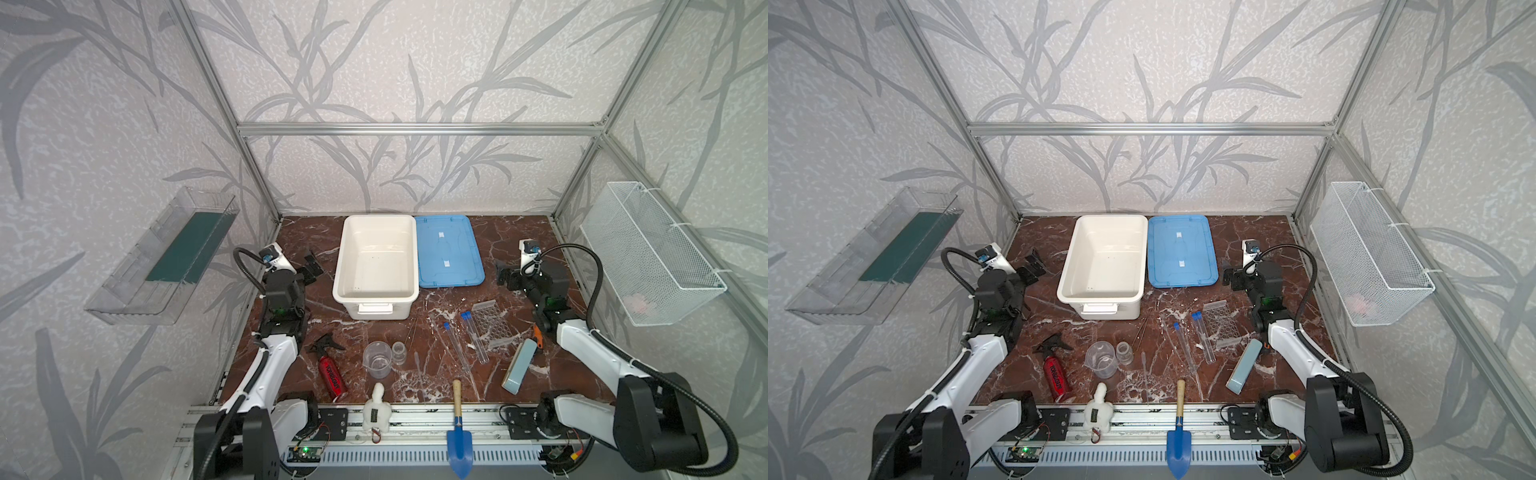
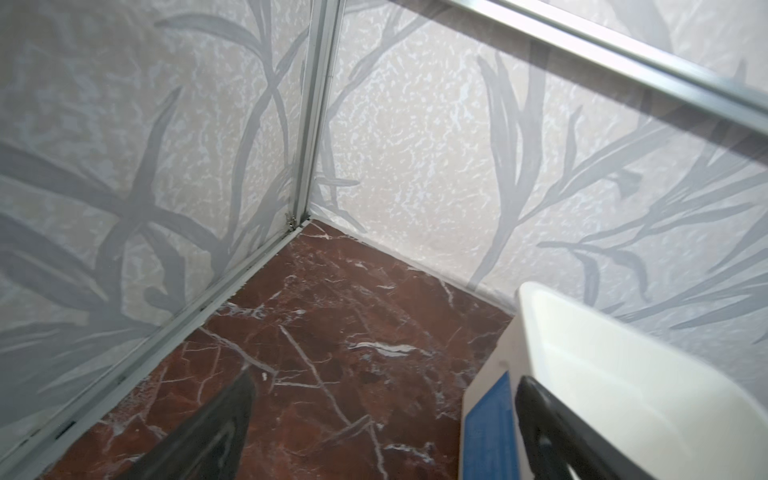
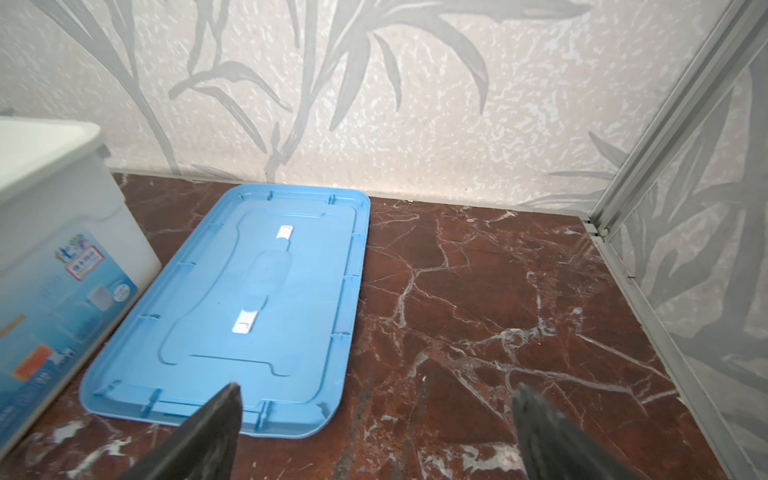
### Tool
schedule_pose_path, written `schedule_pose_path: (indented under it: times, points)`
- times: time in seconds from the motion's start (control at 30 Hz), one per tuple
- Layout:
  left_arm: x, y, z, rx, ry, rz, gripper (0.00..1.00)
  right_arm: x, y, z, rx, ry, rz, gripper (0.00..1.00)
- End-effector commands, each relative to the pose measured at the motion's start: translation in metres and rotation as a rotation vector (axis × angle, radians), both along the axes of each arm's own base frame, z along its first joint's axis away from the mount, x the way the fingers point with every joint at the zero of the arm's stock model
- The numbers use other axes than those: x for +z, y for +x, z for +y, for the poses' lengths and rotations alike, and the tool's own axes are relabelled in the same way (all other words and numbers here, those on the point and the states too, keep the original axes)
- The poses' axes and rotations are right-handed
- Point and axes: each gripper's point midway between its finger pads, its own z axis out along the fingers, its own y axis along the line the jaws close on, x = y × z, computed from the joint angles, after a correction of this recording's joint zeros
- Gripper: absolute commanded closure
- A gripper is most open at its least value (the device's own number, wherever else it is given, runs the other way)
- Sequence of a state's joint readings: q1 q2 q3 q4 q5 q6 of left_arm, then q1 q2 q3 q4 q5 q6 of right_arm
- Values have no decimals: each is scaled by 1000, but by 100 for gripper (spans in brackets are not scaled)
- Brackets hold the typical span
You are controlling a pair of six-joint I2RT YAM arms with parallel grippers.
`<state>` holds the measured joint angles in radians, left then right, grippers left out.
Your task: Organize the chemistry lab equipment
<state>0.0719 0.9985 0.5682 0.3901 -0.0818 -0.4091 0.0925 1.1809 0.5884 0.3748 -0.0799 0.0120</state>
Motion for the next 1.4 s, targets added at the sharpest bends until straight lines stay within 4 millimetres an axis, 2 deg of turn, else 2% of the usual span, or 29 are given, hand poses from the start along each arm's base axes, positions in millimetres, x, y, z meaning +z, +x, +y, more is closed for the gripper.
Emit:
schedule_pose_path:
  times: [0.0,0.1,0.2,0.37,0.5,0.6,0.67,0.8,0.9,1.1,1.27,1.37]
  points:
    - [27,-15,-29,-74,-160,10,1,3,-11,18,67,113,114,1]
    - [66,-30,-52,-91,-167,1,1,19,-15,30,125,168,141,1]
    - [87,-35,-86,-177,-187,83,1,26,-21,36,142,207,196,1]
    - [96,-44,-173,-398,-213,171,2,25,-38,51,167,246,326,1]
    - [88,-51,-243,-524,-168,287,4,27,-53,63,187,222,399,0]
    - [69,-60,-294,-596,-137,379,8,29,-62,60,165,232,444,0]
    - [53,-65,-320,-621,-111,431,13,32,-67,59,154,238,457,0]
    - [19,-78,-367,-715,-137,531,16,34,-79,59,156,270,492,1]
    - [-10,-90,-396,-768,-152,623,21,31,-86,65,188,288,538,0]
    - [-78,-116,-430,-791,-145,866,33,18,-95,57,156,248,582,0]
    - [-112,-129,-445,-798,-132,976,40,13,-100,45,112,219,589,0]
    - [-131,-128,-443,-770,-99,1016,45,10,-101,35,72,211,583,0]
